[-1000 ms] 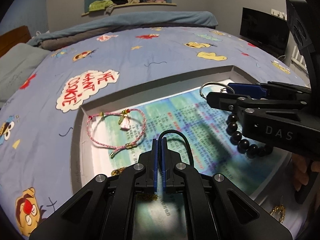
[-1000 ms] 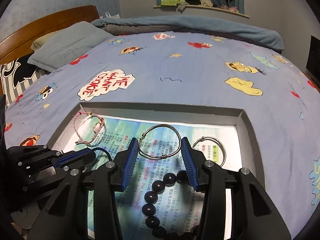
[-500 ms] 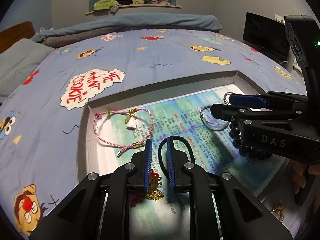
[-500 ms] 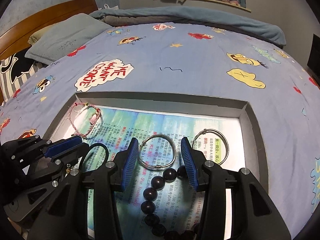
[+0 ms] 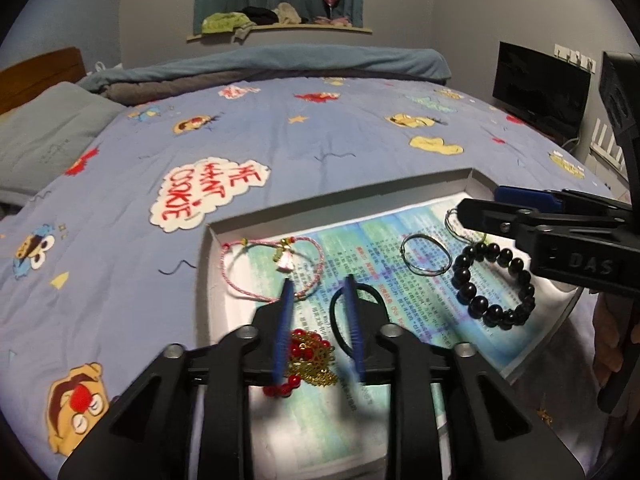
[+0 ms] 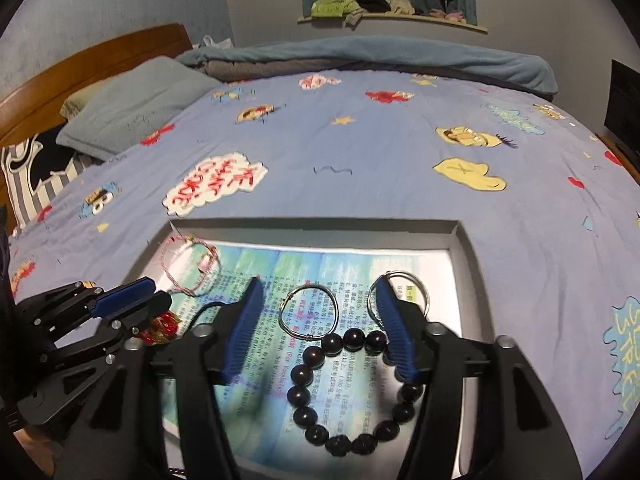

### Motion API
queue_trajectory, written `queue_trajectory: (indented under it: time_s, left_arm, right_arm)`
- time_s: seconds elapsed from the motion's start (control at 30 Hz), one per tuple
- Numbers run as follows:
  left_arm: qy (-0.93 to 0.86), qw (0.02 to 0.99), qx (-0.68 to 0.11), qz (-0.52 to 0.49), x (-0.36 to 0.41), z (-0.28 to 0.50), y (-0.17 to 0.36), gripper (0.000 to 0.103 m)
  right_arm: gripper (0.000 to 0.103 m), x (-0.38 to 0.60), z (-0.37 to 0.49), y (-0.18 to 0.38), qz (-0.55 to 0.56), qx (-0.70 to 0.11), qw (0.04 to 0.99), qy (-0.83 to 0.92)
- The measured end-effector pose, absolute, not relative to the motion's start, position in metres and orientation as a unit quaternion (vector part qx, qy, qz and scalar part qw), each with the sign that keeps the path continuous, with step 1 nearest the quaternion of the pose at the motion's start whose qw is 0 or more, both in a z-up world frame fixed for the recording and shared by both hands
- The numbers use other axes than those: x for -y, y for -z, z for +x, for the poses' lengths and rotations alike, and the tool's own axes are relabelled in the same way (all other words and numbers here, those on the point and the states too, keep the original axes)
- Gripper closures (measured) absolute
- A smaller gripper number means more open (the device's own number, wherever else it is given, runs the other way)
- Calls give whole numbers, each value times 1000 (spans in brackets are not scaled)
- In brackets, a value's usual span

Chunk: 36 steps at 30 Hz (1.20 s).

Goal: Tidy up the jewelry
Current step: 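Carry the hair tie and hoop into the grey box and open both tools, then move both open tools back over the remaining jewelry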

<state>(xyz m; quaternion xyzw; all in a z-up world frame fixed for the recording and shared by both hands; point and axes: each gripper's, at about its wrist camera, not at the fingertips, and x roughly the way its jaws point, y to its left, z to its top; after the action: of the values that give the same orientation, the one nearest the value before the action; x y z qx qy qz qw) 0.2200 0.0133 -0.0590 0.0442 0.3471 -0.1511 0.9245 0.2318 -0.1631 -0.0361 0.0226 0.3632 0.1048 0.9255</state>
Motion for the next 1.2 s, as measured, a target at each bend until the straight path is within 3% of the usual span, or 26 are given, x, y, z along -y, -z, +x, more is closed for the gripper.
queue_trajectory:
  time_s: [0.17,0.27,0.33,0.53,0.73,1.2]
  left_arm:
    - [131,936,-325,39,-21,209,46,39]
    - [127,938,-321,32,-25,206,41,35]
    - [126,939,-320,27,-28,203,38,30]
    - [121,940,-315,41,-24,189,31,22]
    - [132,941,-304,65,-19,154,10,15]
    - [156,939,-300,66,-38,78,-1,13]
  right_arm:
    - [27,172,217,19,32,-339,935,-100]
    - [23,178,210,12,37,-331,938,-96]
    - [14,182,206,8,42,-325,940,-94]
    - [6,191,187,-4,54,-312,944,-88]
    - [6,199,150,-26,39,-295,950,-95]
    - [6,210,66,-23,29,-285,953,-96]
